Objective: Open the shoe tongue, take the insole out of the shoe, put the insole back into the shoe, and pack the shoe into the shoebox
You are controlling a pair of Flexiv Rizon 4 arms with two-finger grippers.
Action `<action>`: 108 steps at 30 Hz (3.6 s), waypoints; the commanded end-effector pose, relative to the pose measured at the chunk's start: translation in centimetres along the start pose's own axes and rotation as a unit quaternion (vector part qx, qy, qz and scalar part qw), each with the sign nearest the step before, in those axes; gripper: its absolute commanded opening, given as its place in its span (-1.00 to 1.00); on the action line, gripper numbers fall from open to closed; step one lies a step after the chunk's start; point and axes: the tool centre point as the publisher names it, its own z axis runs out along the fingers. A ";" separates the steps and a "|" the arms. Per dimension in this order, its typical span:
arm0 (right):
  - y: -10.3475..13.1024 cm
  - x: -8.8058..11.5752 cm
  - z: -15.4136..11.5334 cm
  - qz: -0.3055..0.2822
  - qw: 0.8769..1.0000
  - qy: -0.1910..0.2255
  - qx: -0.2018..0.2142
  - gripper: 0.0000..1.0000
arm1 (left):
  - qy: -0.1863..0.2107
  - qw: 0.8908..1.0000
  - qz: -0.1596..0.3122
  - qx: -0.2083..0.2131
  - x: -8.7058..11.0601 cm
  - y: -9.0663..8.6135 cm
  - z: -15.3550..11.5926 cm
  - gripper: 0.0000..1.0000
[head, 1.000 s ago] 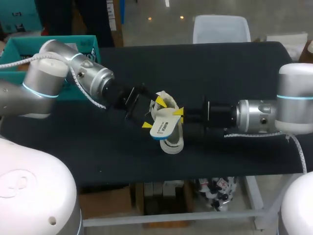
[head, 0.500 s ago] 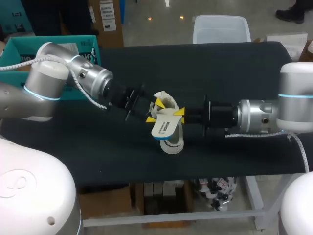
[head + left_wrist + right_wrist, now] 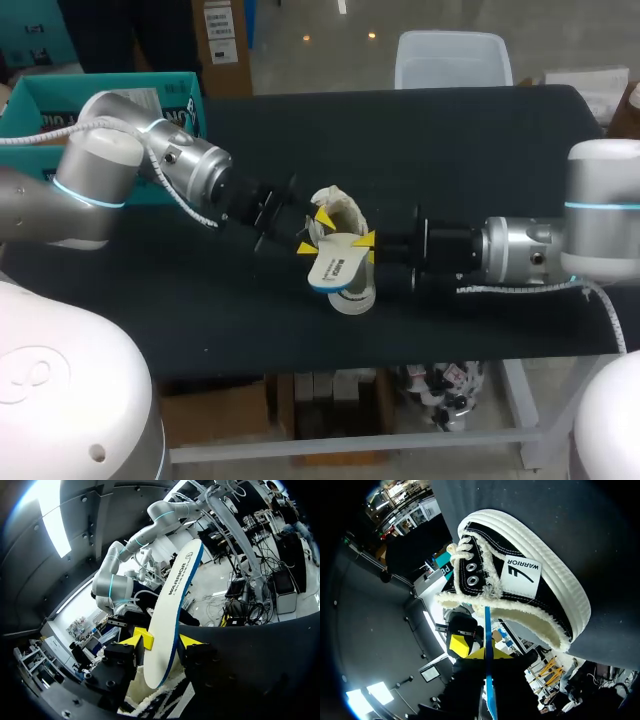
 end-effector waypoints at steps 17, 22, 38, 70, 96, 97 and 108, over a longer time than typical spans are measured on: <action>2.2 -1.2 -0.4 0.016 1.000 0.014 0.001 -1.00 | 0.002 1.000 -0.029 -0.004 1.2 2.2 1.0 -0.22; 2.8 -1.3 -0.5 0.021 1.000 0.016 0.002 -1.00 | 0.002 0.999 -0.037 -0.005 1.4 2.8 1.0 -0.19; 3.4 -1.1 -0.5 0.028 0.999 0.018 0.005 -1.00 | 0.001 0.999 -0.043 -0.013 0.3 3.9 1.3 -0.33; 3.6 -1.0 -0.5 0.031 0.999 0.019 0.005 -1.00 | 0.015 0.998 -0.060 -0.016 0.1 4.2 1.5 -1.00; 4.7 -0.1 0.1 0.003 0.998 -0.060 0.006 -1.00 | 0.021 0.997 -0.010 -0.070 -0.6 5.9 1.5 -1.00; 4.9 -0.1 0.1 0.004 0.998 -0.061 0.006 -1.00 | 0.020 0.997 -0.011 -0.072 -0.7 6.2 1.4 -1.00; 6.1 -1.1 0.3 0.030 0.997 -0.064 0.008 -1.00 | 0.022 0.996 -0.031 -0.075 -0.3 7.8 1.3 -1.00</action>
